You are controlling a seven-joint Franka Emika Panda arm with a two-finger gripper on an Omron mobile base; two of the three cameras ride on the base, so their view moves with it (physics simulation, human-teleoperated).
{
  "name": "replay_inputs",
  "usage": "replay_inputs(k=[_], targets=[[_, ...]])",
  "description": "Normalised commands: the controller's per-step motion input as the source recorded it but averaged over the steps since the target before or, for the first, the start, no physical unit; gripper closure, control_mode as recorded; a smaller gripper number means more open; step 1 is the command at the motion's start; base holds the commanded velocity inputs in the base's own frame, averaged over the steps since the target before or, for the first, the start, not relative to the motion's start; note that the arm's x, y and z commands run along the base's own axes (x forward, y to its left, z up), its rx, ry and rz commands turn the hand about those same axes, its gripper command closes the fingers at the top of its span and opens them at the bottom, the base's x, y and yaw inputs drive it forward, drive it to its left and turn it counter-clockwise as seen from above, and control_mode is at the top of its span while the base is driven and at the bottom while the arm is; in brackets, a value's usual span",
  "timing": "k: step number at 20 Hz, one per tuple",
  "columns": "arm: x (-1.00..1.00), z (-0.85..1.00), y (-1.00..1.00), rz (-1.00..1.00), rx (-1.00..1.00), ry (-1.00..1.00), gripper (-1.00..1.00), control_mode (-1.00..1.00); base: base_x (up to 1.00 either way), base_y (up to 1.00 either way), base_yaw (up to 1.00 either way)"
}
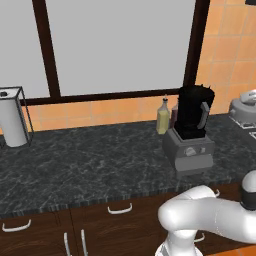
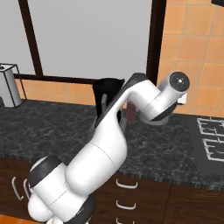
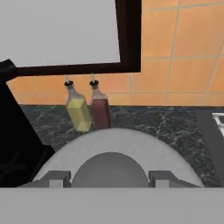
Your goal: Close the lid blender by securely placing the lid on top.
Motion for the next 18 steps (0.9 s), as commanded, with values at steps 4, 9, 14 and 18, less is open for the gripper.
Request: replay_inputs(k=[4, 9, 14, 18], targets=[[0.00, 1.00, 0.17, 0.00, 0.05, 0.00, 1.00, -1.00, 0.00, 0.00, 0.00], [0.00, 1.00, 0.24, 0.00, 0.06, -0.03, 1.00, -1.00, 0.00, 0.00, 0.00], [0.00, 1.00, 0.28, 0.00, 0.06, 0.00, 1.00, -1.00, 0.00, 0.00, 0.00], [0.00, 0.74, 0.36, 0.01, 0.05, 0.00, 1.00, -1.00, 0.00, 0.00, 0.00]])
